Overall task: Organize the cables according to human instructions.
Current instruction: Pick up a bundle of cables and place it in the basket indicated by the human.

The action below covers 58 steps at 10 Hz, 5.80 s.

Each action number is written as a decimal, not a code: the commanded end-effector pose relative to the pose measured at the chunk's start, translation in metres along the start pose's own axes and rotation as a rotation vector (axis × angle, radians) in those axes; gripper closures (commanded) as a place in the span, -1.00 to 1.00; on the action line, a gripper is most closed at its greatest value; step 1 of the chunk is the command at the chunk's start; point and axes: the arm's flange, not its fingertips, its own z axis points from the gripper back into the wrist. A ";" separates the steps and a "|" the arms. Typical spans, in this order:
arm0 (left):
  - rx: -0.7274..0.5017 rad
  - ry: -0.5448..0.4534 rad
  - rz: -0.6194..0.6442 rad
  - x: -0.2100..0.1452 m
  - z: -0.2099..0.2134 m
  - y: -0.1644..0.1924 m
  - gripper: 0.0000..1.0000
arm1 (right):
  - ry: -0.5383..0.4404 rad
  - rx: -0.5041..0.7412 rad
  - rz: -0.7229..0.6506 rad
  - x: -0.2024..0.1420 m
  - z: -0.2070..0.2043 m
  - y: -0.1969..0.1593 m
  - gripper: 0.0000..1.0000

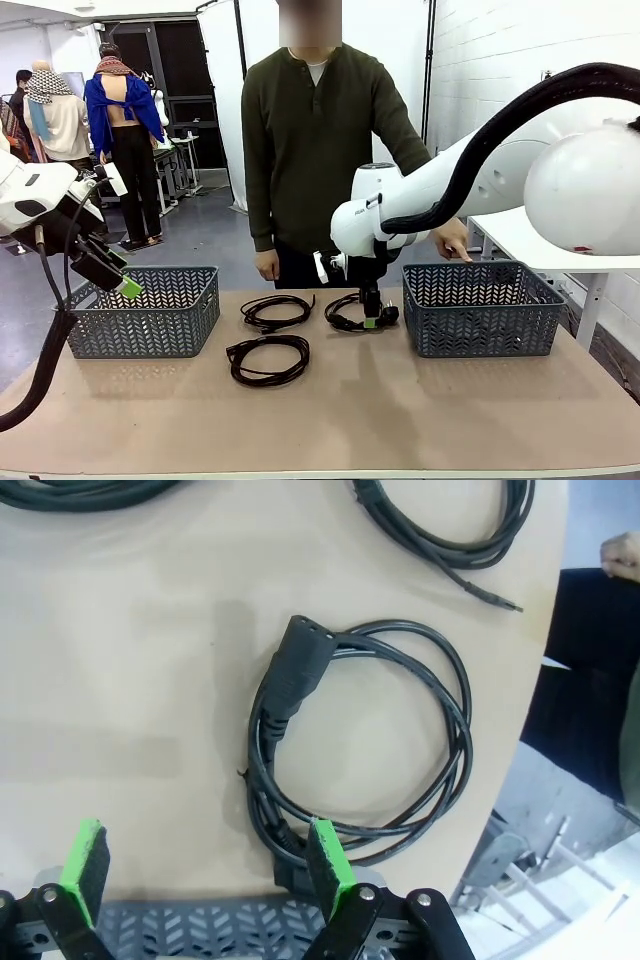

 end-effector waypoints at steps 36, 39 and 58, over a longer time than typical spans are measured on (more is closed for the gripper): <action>-0.002 -0.025 -0.004 -0.002 -0.002 0.002 -1.00 | 0.007 0.104 0.024 0.040 0.059 -0.015 1.00; -0.002 -0.025 -0.004 -0.002 -0.002 0.002 -1.00 | 0.009 0.135 0.090 0.029 0.120 0.001 1.00; -0.002 -0.025 -0.004 -0.002 -0.002 0.002 -1.00 | 0.029 -0.031 -0.060 -0.183 0.162 0.048 1.00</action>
